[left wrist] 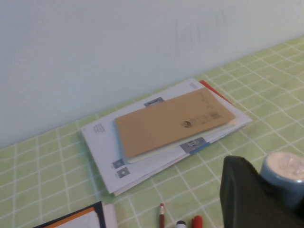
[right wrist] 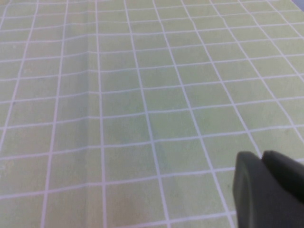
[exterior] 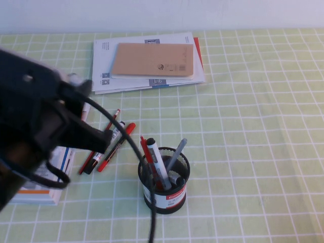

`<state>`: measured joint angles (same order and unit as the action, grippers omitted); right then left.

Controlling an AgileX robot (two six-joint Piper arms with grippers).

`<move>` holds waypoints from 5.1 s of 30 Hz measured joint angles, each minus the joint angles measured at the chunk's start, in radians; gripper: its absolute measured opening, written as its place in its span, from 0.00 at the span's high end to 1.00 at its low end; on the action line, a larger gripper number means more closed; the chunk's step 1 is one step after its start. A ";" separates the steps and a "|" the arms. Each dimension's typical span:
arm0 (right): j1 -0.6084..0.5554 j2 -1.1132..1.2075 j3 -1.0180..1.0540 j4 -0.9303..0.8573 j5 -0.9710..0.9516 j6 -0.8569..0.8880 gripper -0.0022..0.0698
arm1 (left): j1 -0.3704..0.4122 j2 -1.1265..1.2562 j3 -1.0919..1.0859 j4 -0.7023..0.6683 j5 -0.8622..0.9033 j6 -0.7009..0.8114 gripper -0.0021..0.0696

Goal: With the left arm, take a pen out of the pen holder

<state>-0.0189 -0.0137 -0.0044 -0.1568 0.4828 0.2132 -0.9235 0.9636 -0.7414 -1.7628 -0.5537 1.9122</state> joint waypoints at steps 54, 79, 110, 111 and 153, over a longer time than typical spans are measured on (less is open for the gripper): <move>0.000 0.000 0.000 0.000 0.000 0.000 0.99 | 0.456 0.829 -0.786 1.763 1.473 -1.817 0.84; 0.000 0.000 0.000 0.000 0.000 0.000 0.99 | 0.456 1.191 -1.054 1.616 1.622 -1.688 0.84; 0.000 0.000 0.000 0.000 0.000 0.000 0.99 | 0.456 1.202 -1.058 1.736 1.517 -1.687 0.57; 0.000 0.000 0.000 0.000 0.000 0.000 0.99 | 0.456 1.189 -1.058 1.753 1.520 -1.704 0.57; 0.000 0.000 0.000 0.000 0.000 0.000 0.99 | 0.466 -0.181 0.086 1.859 1.058 -1.965 0.97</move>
<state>-0.0189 -0.0137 -0.0044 -0.1568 0.4828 0.2132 -0.4574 0.7828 -0.6551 0.0965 0.5042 -0.0526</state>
